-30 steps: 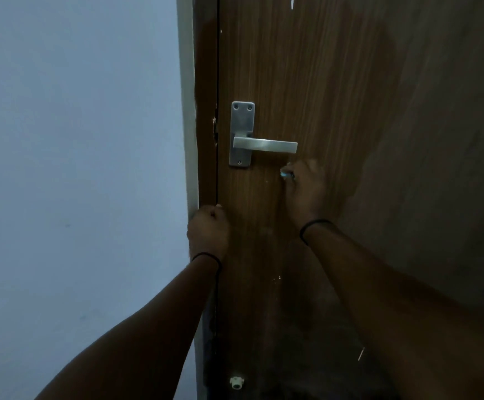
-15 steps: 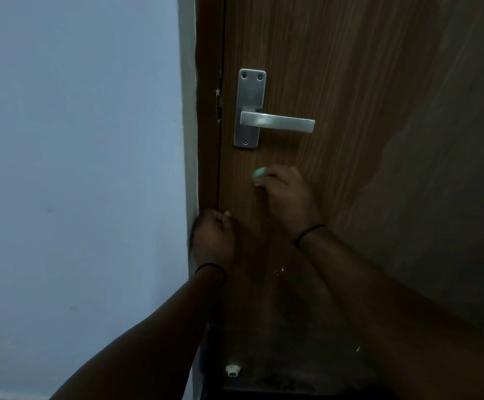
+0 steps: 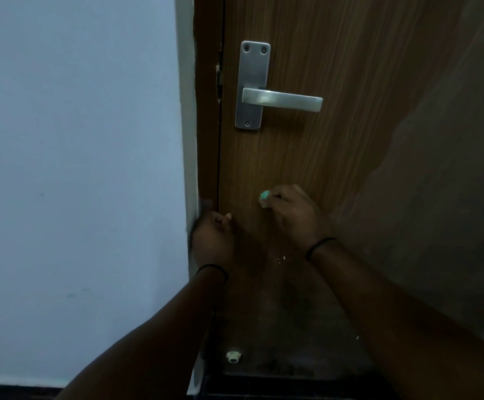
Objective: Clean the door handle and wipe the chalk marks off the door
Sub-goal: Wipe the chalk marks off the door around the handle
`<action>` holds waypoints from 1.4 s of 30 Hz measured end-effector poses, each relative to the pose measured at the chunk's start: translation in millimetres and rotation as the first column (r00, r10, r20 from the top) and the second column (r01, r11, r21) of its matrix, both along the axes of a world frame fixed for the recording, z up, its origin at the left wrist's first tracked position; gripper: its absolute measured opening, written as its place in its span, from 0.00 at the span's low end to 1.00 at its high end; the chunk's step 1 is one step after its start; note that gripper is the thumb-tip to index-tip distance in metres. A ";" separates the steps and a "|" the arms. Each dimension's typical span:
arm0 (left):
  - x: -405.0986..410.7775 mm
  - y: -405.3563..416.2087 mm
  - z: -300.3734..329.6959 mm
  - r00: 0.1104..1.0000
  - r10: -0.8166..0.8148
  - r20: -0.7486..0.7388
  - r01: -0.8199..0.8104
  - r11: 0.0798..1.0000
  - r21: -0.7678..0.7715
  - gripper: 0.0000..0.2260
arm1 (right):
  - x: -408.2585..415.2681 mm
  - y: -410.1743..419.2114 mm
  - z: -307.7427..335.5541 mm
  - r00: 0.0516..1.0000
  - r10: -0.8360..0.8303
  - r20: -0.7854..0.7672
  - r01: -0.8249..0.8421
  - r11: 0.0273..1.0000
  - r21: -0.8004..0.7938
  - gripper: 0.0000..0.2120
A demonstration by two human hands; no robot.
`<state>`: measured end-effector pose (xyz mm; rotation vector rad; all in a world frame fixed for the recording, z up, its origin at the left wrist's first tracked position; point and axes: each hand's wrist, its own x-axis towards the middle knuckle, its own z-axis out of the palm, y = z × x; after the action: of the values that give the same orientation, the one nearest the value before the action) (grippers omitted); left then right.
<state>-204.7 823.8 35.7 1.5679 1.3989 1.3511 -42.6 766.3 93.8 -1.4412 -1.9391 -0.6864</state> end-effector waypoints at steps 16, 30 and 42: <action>-10.5 5.2 3.2 0.988 -0.002 -0.154 0.036 0.976 0.217 0.06 | -95.5 60.6 35.3 0.996 0.057 -0.067 -0.058 0.998 -0.007 0.04; 59.1 -28.7 51.4 0.992 -0.122 0.004 0.117 0.959 0.259 0.03 | 95.4 -45.6 90.5 0.724 -0.014 -0.689 0.253 0.935 0.248 0.10; 35.9 -13.2 47.1 0.989 -0.037 -0.143 0.075 0.960 0.270 0.06 | -0.9 -14.4 -16.5 0.796 -0.057 -0.603 0.074 0.997 0.003 0.07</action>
<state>-168.8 810.6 82.8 1.8987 1.2759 1.4775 -43.5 751.9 77.3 -1.4850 -1.3749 -0.2234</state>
